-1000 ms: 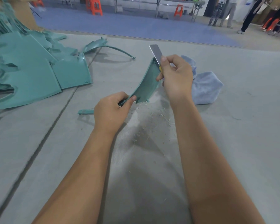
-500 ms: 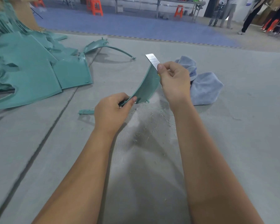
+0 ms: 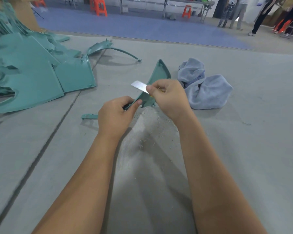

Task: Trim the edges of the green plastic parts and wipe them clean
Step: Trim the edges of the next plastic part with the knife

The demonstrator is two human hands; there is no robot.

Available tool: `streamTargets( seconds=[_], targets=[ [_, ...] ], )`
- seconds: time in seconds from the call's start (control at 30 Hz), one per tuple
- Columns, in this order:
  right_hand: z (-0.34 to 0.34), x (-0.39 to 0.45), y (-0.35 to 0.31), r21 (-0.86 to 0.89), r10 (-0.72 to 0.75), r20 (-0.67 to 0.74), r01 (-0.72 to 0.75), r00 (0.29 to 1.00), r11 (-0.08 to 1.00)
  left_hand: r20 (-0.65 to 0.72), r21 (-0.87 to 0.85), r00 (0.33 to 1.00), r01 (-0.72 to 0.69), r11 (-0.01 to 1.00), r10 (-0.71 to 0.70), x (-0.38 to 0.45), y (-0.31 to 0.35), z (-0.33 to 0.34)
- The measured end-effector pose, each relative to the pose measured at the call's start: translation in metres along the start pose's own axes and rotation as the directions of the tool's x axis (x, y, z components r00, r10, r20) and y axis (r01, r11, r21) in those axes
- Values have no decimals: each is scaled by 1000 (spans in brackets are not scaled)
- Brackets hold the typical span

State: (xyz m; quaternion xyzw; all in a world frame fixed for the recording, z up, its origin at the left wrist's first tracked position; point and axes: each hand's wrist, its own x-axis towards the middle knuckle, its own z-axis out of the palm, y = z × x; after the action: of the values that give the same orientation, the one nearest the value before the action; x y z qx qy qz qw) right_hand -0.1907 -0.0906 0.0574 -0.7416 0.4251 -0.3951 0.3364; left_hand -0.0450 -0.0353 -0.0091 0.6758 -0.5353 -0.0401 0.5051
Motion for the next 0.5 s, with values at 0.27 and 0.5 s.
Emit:
streamTargets(
  seconds=[0.27, 0.5],
  targets=[
    [-15, 15, -10, 265, 50, -218, 9, 975, 964, 3, 6, 1000, 20, 1000, -20, 0, 0, 1],
    [-21, 27, -11, 156, 47, -235, -10, 971, 988, 1, 17, 1000, 16, 1000, -16, 1, 1, 0]
  ],
)
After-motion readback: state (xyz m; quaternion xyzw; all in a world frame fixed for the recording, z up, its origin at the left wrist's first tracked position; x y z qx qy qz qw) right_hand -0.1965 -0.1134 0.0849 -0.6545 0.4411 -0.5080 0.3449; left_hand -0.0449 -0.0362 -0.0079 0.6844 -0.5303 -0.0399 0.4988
